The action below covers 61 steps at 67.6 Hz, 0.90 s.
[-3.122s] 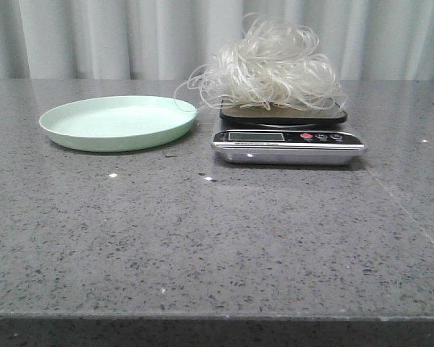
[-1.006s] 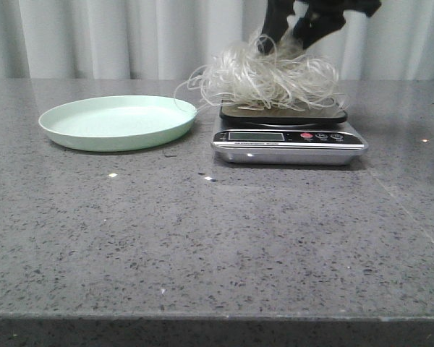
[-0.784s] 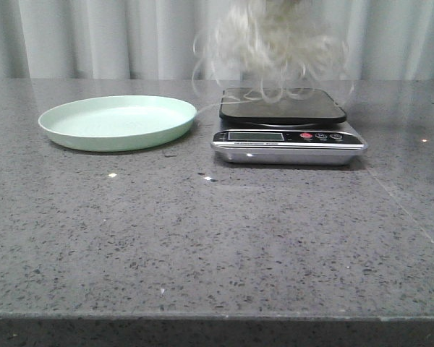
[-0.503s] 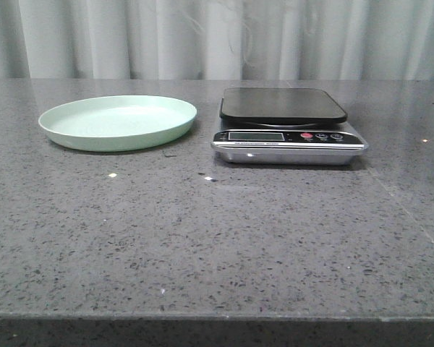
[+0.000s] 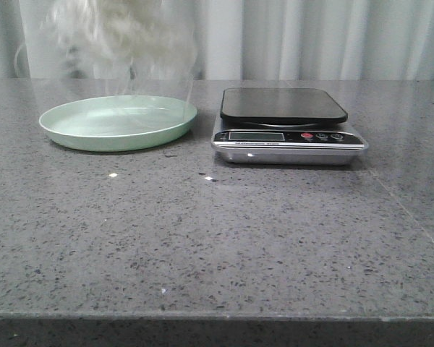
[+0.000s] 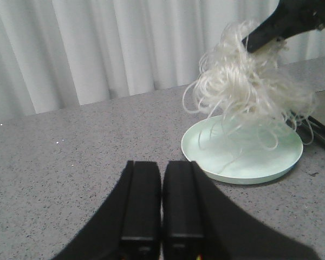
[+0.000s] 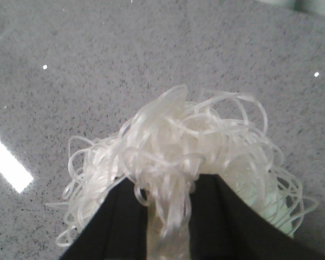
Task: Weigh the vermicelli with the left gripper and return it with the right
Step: 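Lift the vermicelli with the right gripper and carry it over the plate, then lower the vermicelli onto the green plate and open the right gripper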
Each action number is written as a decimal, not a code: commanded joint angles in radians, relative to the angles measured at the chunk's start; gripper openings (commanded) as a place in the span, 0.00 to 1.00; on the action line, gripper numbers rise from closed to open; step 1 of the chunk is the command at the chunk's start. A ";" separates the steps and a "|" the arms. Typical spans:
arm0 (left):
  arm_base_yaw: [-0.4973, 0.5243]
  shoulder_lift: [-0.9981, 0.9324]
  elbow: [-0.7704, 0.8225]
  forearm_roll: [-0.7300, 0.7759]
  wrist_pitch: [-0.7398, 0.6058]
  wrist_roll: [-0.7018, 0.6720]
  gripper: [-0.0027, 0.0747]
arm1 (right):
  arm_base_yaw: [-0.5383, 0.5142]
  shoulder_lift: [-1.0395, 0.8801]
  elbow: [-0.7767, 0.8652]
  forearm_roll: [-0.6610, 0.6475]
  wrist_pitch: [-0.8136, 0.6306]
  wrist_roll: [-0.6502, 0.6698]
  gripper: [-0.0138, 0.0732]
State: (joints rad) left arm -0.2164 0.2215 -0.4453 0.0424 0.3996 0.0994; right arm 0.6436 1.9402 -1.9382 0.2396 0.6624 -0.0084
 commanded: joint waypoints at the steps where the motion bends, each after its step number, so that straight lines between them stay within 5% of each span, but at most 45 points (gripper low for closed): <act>1: 0.000 0.009 -0.027 -0.007 -0.086 -0.001 0.21 | 0.007 -0.022 -0.036 0.011 -0.087 -0.009 0.33; 38: 0.000 0.009 -0.027 -0.007 -0.084 -0.001 0.21 | 0.007 0.046 -0.036 0.009 -0.061 -0.009 0.35; 54: 0.000 0.009 -0.027 -0.007 -0.084 -0.001 0.21 | 0.007 0.035 -0.036 0.001 -0.060 -0.009 0.75; 61: 0.000 0.009 -0.027 -0.007 -0.084 -0.001 0.21 | 0.003 0.012 -0.036 -0.028 -0.059 -0.009 0.80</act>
State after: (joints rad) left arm -0.2164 0.2215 -0.4453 0.0424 0.3996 0.0994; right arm 0.6517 2.0483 -1.9382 0.2326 0.6660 -0.0084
